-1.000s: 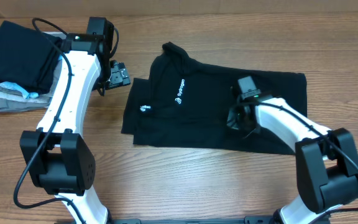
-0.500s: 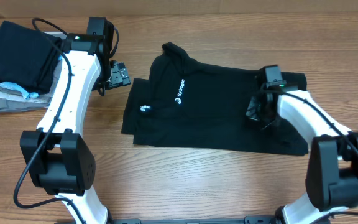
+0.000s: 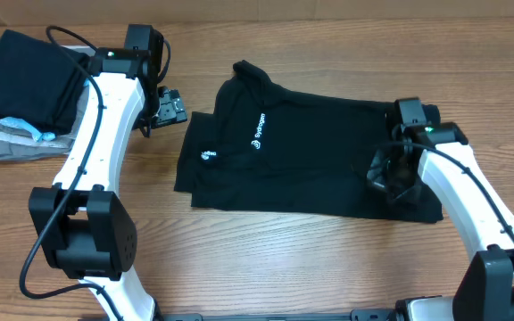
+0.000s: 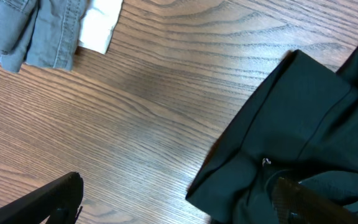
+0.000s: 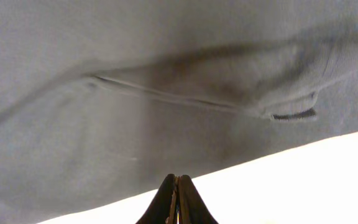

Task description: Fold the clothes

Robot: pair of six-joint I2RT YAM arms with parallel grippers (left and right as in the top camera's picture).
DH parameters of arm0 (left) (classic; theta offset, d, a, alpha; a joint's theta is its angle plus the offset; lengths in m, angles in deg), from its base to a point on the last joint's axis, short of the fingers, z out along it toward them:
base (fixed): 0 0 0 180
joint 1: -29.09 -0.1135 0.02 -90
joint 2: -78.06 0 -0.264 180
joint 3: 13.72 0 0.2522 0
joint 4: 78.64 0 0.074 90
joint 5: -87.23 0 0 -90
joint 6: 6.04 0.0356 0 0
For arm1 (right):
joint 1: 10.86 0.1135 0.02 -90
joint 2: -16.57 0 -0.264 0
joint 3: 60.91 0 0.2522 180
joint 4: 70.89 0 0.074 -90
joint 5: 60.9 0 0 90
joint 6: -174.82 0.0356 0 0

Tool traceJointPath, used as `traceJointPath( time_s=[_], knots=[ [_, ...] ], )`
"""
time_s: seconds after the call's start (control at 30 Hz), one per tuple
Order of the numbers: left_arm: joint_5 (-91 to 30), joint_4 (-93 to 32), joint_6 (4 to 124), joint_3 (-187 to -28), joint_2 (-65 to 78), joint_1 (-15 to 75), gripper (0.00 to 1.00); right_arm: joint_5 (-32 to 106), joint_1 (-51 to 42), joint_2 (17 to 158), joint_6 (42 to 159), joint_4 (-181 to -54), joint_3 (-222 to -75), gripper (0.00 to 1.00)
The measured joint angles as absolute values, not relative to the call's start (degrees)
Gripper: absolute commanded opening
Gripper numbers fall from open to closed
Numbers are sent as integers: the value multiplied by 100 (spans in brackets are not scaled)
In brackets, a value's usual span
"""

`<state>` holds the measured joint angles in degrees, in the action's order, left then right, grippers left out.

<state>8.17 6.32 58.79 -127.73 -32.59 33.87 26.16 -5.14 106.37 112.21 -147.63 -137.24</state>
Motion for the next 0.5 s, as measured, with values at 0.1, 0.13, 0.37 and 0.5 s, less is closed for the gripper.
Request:
traceJointPath(
  time_s=[0.1,0.13,0.37,0.5],
  knots=[
    [817,632,5877,-12773,-3259,3387,100,2618,-652,10637,11331,-14584,-13446,4],
    [817,630,5879,-12773,-3259,3387,100,2618,-724,10637,11348,-14523,-13354,4],
    [815,632,5879,-12773,-3259,3387,100,2614,-1307,10637,11399,-13977,-12740,4],
    [817,630,5877,-12773,-3259,3387,100,2616,-1390,10637,11370,-13730,-12519,4]
  ],
)
